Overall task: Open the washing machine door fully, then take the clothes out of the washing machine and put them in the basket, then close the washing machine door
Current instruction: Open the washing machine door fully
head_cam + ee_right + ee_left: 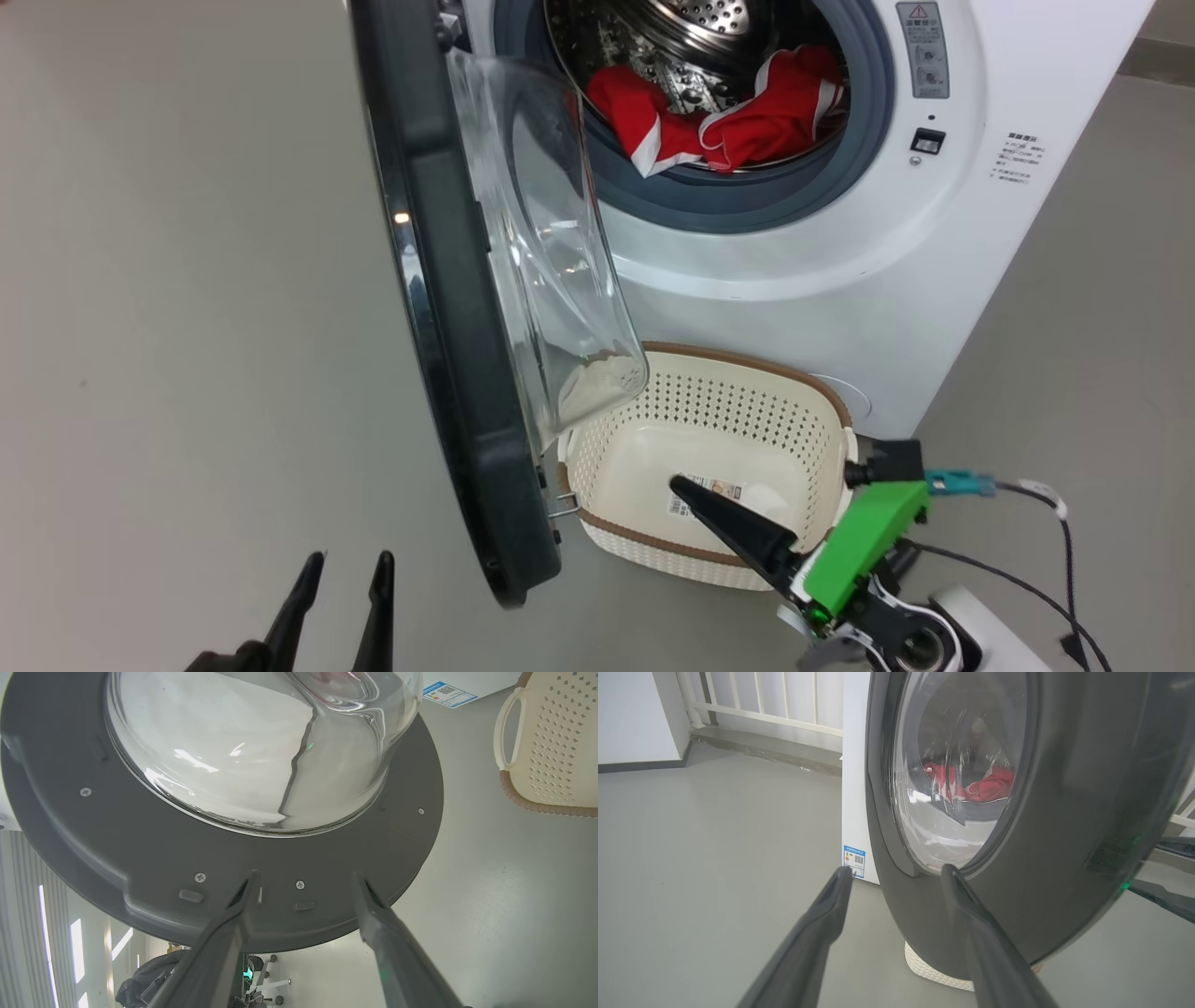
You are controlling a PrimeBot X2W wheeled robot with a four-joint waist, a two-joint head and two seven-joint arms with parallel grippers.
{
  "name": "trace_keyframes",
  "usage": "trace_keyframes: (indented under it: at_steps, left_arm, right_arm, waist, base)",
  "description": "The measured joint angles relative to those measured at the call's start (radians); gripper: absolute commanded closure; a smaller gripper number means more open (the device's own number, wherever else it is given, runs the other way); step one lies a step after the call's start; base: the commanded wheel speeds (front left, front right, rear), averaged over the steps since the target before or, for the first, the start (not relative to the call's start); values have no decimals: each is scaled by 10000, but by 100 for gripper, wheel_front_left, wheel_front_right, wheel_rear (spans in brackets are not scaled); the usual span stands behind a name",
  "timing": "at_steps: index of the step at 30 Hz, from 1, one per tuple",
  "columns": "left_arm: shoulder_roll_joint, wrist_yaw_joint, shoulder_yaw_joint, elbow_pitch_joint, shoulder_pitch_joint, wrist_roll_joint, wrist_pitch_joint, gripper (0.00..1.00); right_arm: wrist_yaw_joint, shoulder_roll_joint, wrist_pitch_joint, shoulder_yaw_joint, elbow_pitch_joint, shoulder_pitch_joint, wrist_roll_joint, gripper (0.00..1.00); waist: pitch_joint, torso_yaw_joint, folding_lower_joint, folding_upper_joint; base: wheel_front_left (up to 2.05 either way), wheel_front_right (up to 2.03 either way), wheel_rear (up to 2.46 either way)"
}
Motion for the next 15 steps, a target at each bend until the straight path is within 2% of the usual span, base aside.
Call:
trace_keyframes:
  at_steps: [15]
  left_arm:
    - [2, -2, 165, -2, 174, 27, 0, 0]
  right_arm:
    - [0, -631, -1453, -593, 148, 1188, -612, 0]
  waist:
    - [-52, -287, 0, 0]
  base:
    - [0, 0, 0]
